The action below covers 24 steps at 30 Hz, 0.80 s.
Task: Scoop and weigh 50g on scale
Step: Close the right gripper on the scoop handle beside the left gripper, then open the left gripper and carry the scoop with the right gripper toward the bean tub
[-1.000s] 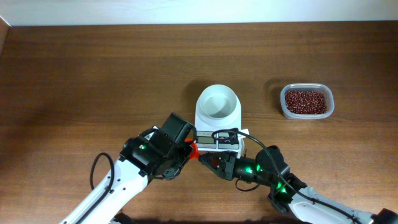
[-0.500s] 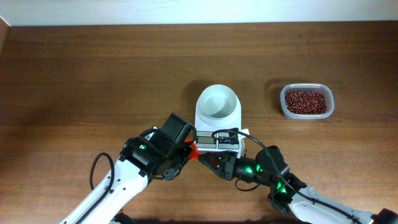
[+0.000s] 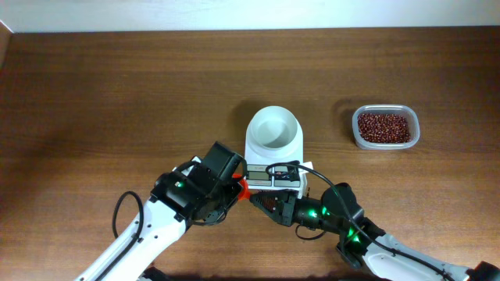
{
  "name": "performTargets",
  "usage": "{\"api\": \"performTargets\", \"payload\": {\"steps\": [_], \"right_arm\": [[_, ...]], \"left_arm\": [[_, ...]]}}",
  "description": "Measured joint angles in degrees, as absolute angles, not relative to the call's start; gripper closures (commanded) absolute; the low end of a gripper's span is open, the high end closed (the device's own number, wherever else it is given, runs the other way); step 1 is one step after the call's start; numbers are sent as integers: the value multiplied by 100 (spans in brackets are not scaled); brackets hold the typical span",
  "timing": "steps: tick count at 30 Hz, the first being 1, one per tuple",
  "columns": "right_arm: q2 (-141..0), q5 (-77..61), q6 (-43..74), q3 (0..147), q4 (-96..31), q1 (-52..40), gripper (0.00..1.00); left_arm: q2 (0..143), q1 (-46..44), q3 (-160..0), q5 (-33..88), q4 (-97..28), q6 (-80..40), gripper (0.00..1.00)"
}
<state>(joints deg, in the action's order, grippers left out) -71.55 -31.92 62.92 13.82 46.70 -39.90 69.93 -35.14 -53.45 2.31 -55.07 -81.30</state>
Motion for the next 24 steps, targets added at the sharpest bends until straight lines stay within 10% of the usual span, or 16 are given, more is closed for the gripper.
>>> {"api": "performTargets", "payload": {"steps": [11, 24], "right_arm": [[-7164, -3192, 6302, 1382, 4661, -4007, 96], [-7164, -3242, 5310, 1393, 3828, -3992, 96]], "left_arm": [[6993, -3514, -5345, 228, -5570, -8097, 98], [6997, -3573, -5345, 93, -5784, -7811, 27]]}}
